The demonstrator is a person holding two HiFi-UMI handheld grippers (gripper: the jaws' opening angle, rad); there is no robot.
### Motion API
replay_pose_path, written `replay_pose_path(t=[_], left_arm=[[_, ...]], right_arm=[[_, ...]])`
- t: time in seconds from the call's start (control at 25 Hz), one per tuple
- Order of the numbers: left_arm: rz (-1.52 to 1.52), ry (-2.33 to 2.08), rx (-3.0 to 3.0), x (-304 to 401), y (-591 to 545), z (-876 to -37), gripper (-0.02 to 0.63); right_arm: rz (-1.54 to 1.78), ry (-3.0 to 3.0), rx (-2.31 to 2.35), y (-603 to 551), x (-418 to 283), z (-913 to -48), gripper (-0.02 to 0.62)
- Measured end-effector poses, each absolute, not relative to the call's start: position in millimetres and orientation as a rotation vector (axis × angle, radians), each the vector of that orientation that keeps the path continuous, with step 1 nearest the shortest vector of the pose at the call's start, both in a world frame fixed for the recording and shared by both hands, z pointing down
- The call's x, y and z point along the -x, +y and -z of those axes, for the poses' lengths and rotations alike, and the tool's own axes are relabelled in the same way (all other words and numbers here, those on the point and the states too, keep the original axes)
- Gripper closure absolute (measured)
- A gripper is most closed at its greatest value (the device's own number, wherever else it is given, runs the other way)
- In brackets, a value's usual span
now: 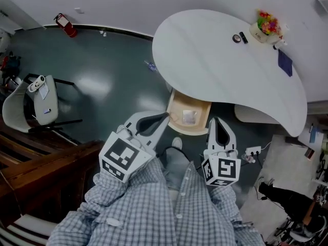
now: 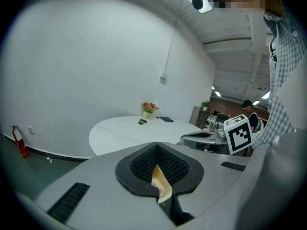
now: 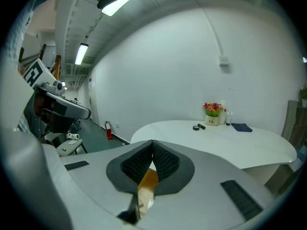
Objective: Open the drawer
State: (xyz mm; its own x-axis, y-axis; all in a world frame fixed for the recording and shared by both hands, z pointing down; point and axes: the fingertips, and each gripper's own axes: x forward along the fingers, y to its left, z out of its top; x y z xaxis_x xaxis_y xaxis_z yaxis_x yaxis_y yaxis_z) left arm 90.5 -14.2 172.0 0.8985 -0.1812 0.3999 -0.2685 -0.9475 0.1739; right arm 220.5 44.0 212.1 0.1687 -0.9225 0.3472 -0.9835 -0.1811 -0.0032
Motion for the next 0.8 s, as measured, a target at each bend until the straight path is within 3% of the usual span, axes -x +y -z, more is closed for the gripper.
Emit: replay_pose_path(t=[0.8], left_arm=[[-0.593,-0.284,-2.848,-100.4,-4.0,-175.1,0.601]], right_arm=[[-0.404,-1.900,-2.155,47.2,-213.5,-214.1,0.586]])
